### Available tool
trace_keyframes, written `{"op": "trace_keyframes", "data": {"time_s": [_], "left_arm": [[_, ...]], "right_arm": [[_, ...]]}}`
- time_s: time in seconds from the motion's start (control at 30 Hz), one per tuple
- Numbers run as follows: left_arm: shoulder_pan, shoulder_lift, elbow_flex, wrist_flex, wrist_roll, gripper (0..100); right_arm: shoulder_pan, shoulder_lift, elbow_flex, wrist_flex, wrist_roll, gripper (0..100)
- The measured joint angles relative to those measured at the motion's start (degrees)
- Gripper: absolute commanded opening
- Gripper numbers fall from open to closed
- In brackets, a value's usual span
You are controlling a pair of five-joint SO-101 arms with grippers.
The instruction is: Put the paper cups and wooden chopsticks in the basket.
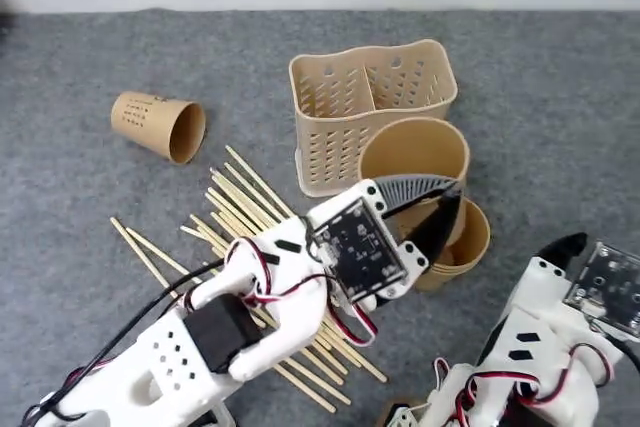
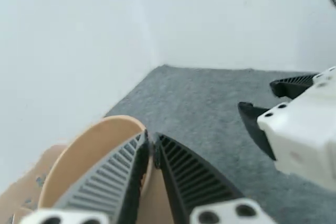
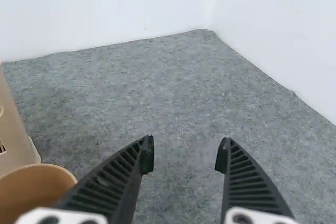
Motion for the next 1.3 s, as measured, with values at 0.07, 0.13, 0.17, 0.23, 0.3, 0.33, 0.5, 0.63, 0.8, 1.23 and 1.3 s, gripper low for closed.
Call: {"op": "trace_keyframes", "data": {"time_s": [0.07, 0.13, 0.17, 0.23, 0.3, 0.33, 0.5, 0.63, 0.8, 1.23, 1.3], "left_arm": [[0.53, 0.18, 1.76, -3.78, 0.09, 1], [0.79, 1.67, 2.55, -7.21, 0.18, 1], [0.79, 2.9, 2.55, -8.35, 0.18, 1], [0.53, 5.98, 2.55, -9.32, 0.18, 1], [0.53, 9.67, 2.55, -9.58, 0.18, 1], [0.53, 11.25, 2.55, -9.67, 0.18, 1], [0.97, 14.33, 2.55, -9.67, 0.18, 1], [1.23, 14.33, 2.55, -9.67, 0.26, 2], [1.58, 14.68, 2.55, -9.67, 0.26, 8], [1.58, 14.68, 2.55, -9.67, 9.41, 21], [0.7, 14.68, 2.55, -9.67, 9.41, 21]], "right_arm": [[0.0, 0.0, 0.0, 0.0, 0.0, 21.1], [0.0, 0.0, 0.0, 0.0, 0.0, 21.1], [0.0, 0.0, 0.0, 0.0, 0.0, 21.1], [0.0, 0.0, 0.0, 0.0, 0.0, 21.1], [0.0, 0.0, 0.0, 0.0, 0.0, 21.1], [0.0, 0.0, 0.0, 0.0, 0.0, 21.1], [0.0, 0.0, 0.0, 0.0, 0.0, 21.1], [0.0, 0.0, 0.0, 0.0, 0.0, 21.1], [0.0, 0.0, 0.0, 0.0, 0.0, 21.1], [0.0, 0.0, 0.62, 0.0, 0.0, 21.1], [0.0, 0.0, 1.23, 0.0, 0.0, 21.1]]}}
